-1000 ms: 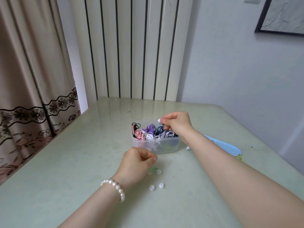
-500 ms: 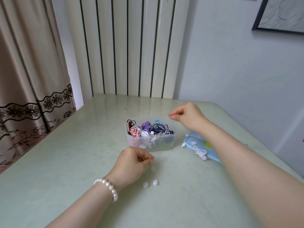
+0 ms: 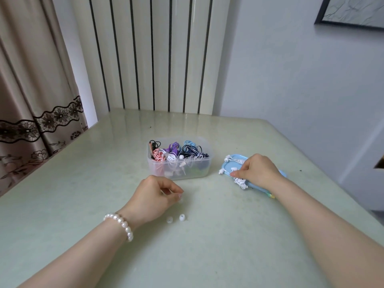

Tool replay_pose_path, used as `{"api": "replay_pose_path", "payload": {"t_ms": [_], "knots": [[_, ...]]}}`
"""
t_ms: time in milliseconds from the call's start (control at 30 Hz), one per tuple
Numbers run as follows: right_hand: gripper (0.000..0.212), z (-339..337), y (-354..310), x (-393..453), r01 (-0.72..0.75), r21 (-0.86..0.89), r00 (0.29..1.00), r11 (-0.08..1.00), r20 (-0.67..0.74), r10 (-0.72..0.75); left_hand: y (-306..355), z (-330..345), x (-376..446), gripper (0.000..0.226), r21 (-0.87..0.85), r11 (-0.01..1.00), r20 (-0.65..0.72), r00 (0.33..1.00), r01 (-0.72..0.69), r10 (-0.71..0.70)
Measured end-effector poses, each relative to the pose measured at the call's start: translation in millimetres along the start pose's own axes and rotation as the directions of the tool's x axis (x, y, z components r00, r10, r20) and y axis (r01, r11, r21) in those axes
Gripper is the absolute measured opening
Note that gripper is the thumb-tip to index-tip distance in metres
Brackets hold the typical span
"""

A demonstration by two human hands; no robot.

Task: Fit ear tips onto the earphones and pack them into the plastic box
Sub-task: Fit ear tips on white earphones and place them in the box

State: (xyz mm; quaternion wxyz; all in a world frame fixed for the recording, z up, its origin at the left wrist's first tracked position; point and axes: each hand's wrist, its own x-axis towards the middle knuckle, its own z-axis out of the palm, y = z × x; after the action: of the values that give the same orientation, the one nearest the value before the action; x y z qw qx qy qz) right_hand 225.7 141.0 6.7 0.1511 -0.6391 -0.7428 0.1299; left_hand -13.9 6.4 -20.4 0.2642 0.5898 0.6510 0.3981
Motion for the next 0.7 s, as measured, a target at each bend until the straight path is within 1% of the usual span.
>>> {"api": "replay_pose_path", "payload": {"t_ms": [133,200,267,300,333,367,433,500,600,667,700], "knots": [[0.021,7.9,-3.0,-3.2,0.013,-0.03,1.0,0.999,-0.025,-0.014,-0.3,-3.1,0.3,0.015,-0.066,0.997,-0.032,0.999,0.027,-0.03],[0.016,8.7,-5.0,-7.1,0.03,-0.017,0.998,0.999,-0.053,-0.031,0.4,-5.7,1.3,0.013,-0.12,0.992,-0.053,0.998,0.033,-0.039],[0.014,5.8,-10.5,-16.0,0.068,0.059,0.992,0.996,-0.109,-0.062,2.4,-8.7,2.1,0.015,-0.18,0.983,-0.072,0.996,0.042,-0.055],[0.013,2.4,-14.6,-21.2,0.089,0.134,0.989,0.987,-0.13,-0.071,3.7,-9.9,2.8,0.017,-0.222,0.974,-0.08,0.994,0.049,-0.068],[0.015,-2.0,-19.7,-28.2,0.102,0.233,0.99,0.967,-0.122,-0.074,4.4,-10.9,3.0,0.018,-0.264,0.963,-0.086,0.993,0.058,-0.084],[0.017,-6.8,-25.7,-35.5,0.105,0.348,0.994,0.932,-0.077,-0.083,5.4,-11.4,3.3,0.019,-0.302,0.951,-0.089,0.991,0.069,-0.1],[0.019,-16.1,-39.3,-52.1,0.066,0.58,0.986,0.812,0.089,-0.144,9.3,-11.4,1.8,0.017,-0.359,0.93,-0.08,0.99,0.083,-0.119],[0.02,-18.5,-51.1,-66.1,-0.027,0.742,0.94,0.669,0.248,-0.236,14.8,-10.6,-1.3,0.014,-0.404,0.911,-0.043,0.993,0.081,-0.107],[0.02,-14.1,-64.2,-79.9,-0.164,0.856,0.849,0.49,0.375,-0.371,24.7,-9.2,-8.7,0.012,-0.471,0.878,0.038,0.997,0.081,-0.072],[0.018,-8.6,-69.9,-85.3,-0.252,0.891,0.803,0.379,0.411,-0.432,30.2,-8.3,-13.0,0.011,-0.525,0.845,0.114,0.992,0.099,-0.046],[0.017,-5.3,-71.4,-87.0,-0.278,0.898,0.793,0.34,0.415,-0.446,32.0,-7.6,-14.8,0.012,-0.557,0.822,0.159,0.987,0.12,-0.036]]}}
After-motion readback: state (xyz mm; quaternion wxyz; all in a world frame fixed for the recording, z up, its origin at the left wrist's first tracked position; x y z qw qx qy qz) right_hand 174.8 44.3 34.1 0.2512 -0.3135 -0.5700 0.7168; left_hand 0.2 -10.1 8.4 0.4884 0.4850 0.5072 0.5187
